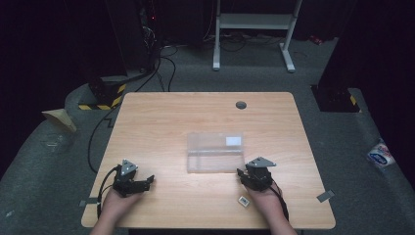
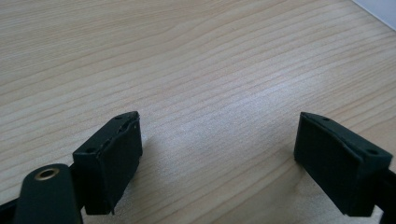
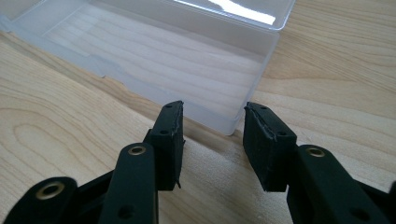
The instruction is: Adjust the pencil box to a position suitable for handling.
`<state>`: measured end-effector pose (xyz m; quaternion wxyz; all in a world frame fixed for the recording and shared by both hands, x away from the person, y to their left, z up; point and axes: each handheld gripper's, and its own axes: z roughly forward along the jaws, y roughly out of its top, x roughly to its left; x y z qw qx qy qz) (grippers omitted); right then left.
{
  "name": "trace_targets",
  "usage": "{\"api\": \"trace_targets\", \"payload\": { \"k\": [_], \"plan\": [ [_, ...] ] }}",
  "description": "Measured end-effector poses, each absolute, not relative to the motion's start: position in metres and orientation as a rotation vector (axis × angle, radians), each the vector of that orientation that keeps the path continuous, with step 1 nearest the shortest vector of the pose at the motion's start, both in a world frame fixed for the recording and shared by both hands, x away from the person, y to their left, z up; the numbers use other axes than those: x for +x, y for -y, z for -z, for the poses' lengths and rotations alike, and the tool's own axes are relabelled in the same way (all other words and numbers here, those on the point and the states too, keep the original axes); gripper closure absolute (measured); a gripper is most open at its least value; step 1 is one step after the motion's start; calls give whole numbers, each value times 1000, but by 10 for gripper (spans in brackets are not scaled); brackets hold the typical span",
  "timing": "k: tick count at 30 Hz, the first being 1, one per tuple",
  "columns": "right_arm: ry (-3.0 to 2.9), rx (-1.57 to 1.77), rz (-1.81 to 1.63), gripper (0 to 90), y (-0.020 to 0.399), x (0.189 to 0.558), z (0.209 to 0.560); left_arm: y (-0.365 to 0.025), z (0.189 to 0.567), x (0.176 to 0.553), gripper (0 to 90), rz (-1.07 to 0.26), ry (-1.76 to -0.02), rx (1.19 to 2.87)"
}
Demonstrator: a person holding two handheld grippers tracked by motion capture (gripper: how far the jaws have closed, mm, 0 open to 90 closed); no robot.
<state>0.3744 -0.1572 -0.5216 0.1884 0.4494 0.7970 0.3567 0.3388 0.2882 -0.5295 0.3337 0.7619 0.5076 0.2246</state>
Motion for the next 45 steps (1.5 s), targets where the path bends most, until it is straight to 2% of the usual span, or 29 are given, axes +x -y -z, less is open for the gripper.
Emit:
{"api": "trace_targets", "payload": {
  "k": [34, 45],
  "plan": [
    [-2239, 1258, -1010, 567, 157, 372, 520, -288, 529, 339, 154, -587, -1325, 1991],
    [-2214, 1252, -1038, 475, 163, 368, 513, -288, 530, 339, 155, -589, -1327, 1987]
  ]
}}
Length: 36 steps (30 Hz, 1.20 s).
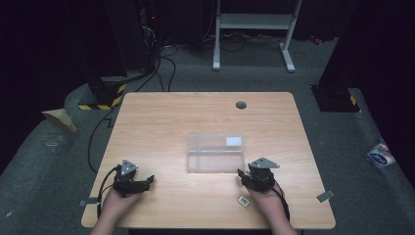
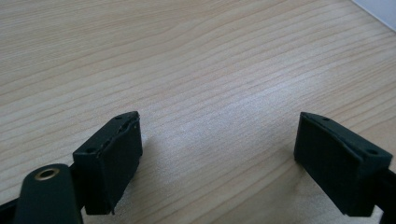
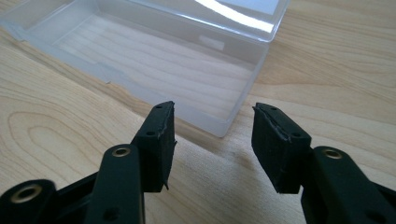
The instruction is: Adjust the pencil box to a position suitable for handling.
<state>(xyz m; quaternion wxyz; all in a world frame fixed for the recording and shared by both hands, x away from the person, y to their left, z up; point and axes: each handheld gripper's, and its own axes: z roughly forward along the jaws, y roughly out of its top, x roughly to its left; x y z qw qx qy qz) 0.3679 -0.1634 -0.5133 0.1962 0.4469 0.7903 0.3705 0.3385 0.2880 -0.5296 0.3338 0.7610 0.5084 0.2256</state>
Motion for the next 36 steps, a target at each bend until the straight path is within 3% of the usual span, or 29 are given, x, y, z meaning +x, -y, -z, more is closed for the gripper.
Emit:
{"api": "trace_targets", "payload": {
  "k": [4, 8, 13, 36],
  "plan": [
    [-2214, 1248, -1052, 437, 169, 366, 508, -288, 530, 338, 155, -589, -1327, 1987],
    [-2256, 1240, -1065, 499, 176, 360, 500, -288, 530, 338, 155, -588, -1325, 1991],
    [-2279, 1190, -1086, 467, 185, 341, 495, -288, 530, 338, 155, -589, -1326, 1986],
    [-2397, 1080, -1128, 453, 188, 299, 509, -288, 530, 338, 156, -589, -1332, 1983]
  ]
}}
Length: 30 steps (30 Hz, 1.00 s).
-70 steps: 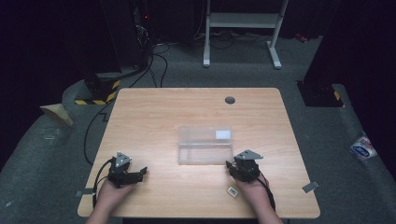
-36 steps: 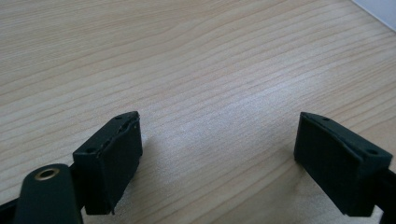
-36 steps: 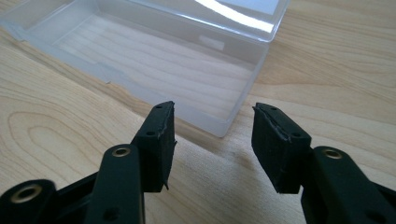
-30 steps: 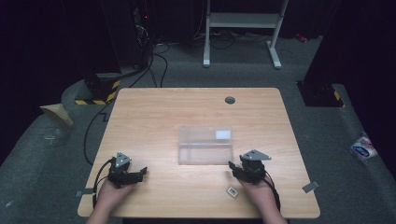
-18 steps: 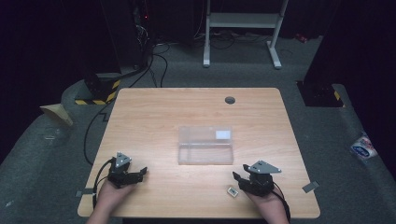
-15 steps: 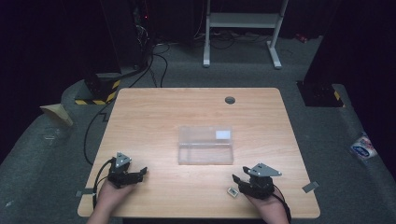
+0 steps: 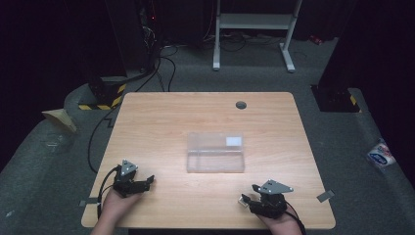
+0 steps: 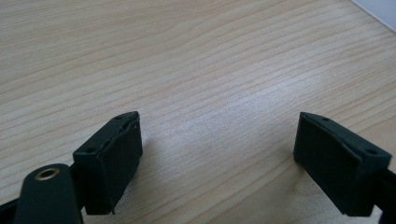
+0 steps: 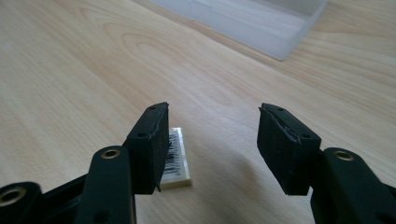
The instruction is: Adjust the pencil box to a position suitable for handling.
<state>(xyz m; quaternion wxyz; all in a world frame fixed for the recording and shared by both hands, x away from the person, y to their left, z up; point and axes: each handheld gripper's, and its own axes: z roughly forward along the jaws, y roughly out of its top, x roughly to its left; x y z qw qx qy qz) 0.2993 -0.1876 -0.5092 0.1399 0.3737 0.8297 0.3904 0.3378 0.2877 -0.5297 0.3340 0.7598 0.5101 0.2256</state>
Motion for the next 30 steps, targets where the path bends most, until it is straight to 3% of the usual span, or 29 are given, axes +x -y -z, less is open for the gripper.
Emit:
{"api": "trace_targets", "payload": {
  "k": [23, 30],
  "plan": [
    [-2533, 936, -1008, 660, 171, 291, 516, -288, 530, 338, 157, -589, -1332, 1983],
    [-2505, 956, -1002, 669, 174, 294, 516, -288, 530, 338, 156, -590, -1331, 1985]
  ]
}}
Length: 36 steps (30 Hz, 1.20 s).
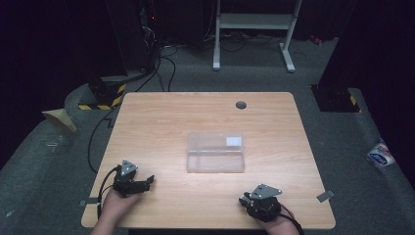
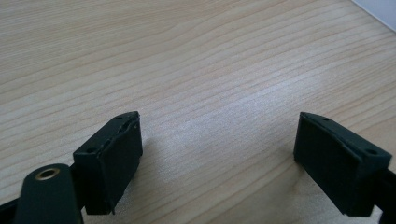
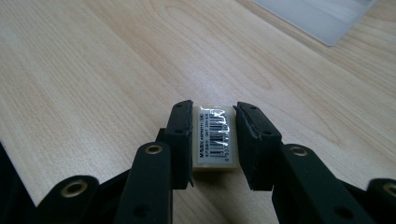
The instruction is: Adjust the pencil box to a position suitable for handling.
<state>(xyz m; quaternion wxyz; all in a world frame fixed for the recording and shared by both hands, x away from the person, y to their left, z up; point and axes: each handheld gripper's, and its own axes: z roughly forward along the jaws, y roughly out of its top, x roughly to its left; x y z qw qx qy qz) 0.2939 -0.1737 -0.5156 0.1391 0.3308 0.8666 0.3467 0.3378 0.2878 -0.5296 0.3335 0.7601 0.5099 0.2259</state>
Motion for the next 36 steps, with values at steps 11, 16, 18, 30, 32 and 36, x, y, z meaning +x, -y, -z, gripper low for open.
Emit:
{"api": "trace_targets", "payload": {
  "k": [11, 16, 18, 30, 32, 36],
  "plan": [
    [-2435, 1000, -1026, 671, 178, 300, 513, -288, 530, 338, 156, -590, -1331, 1985],
    [-2404, 1008, -1040, 671, 180, 304, 512, -288, 530, 338, 156, -590, -1331, 1985],
    [-2391, 1019, -1041, 671, 181, 306, 512, -288, 530, 338, 156, -590, -1332, 1984],
    [-2301, 1088, -1050, 672, 197, 316, 514, -288, 530, 338, 156, -591, -1332, 1984],
    [-2283, 1101, -1044, 673, 200, 319, 514, -287, 530, 338, 156, -593, -1333, 1983],
    [-2257, 1114, -1035, 673, 204, 322, 515, -287, 530, 338, 156, -593, -1337, 1982]
  ]
}}
